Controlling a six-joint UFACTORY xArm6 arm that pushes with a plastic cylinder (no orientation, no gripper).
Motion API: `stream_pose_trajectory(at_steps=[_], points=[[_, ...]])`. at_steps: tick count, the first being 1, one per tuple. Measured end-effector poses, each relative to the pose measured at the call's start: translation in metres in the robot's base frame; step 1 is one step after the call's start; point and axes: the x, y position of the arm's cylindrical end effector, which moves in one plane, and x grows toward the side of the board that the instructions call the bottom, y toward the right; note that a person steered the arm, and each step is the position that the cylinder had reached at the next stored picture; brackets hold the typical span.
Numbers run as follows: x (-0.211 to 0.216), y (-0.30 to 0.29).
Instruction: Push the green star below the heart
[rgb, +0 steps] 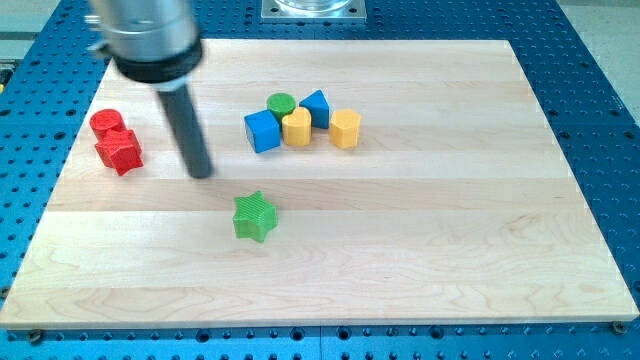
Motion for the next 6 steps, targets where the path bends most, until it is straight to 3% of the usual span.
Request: stream_pose_trajectory(at_steps=[2, 3, 4, 5, 6], points=[[0.068, 0.073], [0.029, 0.054], [0.036, 0.012], [0.077, 0.014], [0.082, 0.065]])
